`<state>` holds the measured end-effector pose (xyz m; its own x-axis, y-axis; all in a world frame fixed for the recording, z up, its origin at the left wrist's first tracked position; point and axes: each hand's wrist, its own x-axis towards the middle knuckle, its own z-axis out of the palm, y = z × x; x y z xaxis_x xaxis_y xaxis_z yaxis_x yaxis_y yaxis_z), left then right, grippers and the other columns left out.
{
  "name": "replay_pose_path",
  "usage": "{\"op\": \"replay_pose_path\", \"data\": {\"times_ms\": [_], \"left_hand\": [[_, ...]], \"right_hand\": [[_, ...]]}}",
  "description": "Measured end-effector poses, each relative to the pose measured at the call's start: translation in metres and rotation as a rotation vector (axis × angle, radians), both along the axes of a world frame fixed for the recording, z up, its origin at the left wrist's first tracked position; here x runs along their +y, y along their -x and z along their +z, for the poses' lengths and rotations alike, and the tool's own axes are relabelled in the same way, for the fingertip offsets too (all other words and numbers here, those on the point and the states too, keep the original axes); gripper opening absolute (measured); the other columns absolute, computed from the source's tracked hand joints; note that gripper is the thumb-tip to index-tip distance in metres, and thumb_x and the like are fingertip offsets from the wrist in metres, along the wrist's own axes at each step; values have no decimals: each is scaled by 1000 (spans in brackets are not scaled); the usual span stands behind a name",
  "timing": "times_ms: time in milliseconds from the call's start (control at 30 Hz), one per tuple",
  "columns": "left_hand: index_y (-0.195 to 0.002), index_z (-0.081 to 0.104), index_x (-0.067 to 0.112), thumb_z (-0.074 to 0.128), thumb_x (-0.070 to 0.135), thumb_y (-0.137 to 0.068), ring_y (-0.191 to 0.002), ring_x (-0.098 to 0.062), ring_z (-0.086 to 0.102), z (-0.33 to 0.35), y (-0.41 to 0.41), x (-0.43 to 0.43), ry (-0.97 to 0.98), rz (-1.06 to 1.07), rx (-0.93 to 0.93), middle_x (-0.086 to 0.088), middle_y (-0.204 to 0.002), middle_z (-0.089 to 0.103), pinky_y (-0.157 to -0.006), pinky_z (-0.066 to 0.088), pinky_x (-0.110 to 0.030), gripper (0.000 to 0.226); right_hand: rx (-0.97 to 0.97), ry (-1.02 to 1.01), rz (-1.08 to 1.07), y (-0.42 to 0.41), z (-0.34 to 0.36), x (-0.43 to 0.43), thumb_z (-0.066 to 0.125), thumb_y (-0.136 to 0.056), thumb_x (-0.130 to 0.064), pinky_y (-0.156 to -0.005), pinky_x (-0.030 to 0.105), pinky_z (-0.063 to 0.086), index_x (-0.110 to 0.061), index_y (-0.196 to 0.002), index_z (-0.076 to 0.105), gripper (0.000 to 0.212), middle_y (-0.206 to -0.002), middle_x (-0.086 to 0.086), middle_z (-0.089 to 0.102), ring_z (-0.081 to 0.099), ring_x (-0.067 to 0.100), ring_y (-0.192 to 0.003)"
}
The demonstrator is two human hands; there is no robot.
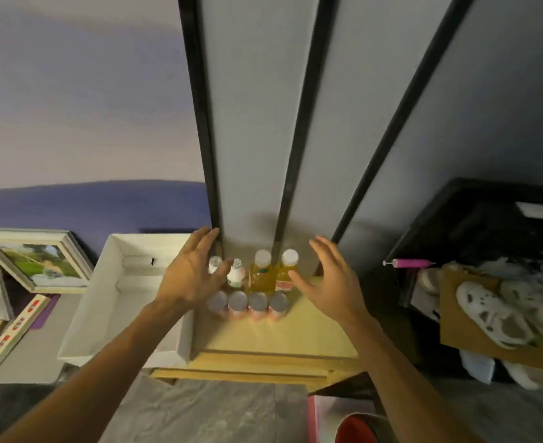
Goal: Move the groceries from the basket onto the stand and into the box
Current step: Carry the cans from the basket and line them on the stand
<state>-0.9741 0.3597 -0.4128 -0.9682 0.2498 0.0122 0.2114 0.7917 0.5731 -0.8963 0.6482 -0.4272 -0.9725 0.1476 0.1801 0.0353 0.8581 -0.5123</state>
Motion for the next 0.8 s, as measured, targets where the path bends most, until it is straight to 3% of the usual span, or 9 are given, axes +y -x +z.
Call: {"op": "replay_pose_path", "data": {"times_ms": [100, 200, 300, 400, 633, 800], "left_hand": [[-160, 38, 26, 58, 66, -94, -142, -29, 50, 84, 7, -12, 33, -13, 111, -2, -163, 40, -112, 47, -50, 79], [-158, 38, 27, 45, 81, -89, -126, -32, 61, 160, 12, -29, 76, -40, 200, -2, -161, 43, -110, 48, -54, 88], [-160, 34, 26, 35, 88, -88, -143, -32, 48, 225, 17, -48, 129, -59, 280, -4, -164, 39, -117, 42, -55, 96], [-162, 31, 27, 35, 86, -89, -147, -33, 42, 283, 12, -65, 131, -32, 322, -5, -167, 35, -118, 39, -56, 94], [-162, 30, 29, 35, 92, -83, -146, -36, 45, 357, -22, -107, 81, 80, 321, -6, -169, 32, -115, 43, -58, 101], [-161, 33, 26, 32, 94, -77, -143, -36, 48, 364, -57, -159, 64, 218, 326, -8, -167, 36, -115, 43, -56, 108]], "right_hand": [[-109, -80, 6, 9, 92, 4, 61, -90, -78, -120, 48, 37, -29, -169, 19, 102, -178, -9, 5, 20, 21, -161], [-154, -165, -30, 14, 181, 1, 52, -88, -86, -125, 52, 30, -25, -171, 6, 113, -179, -1, -5, 11, 27, -164], [-120, -192, -76, 11, 259, -7, 47, -89, -87, -128, 49, 24, -20, -171, 3, 115, -179, 5, -3, 7, 28, -165], [-73, -173, -74, 7, 321, -16, 46, -88, -88, -130, 47, 23, -19, -171, 4, 116, -179, 4, -1, 7, 26, -165], [44, -157, 47, 10, 386, -51, 49, -91, -83, -122, 46, 36, -17, -169, 20, 106, -175, 2, 25, 31, 25, -158], [56, -194, 202, 30, 391, -94, 47, -89, -87, -125, 46, 35, -18, -168, 23, 107, -175, 3, 25, 32, 25, -159]]}}
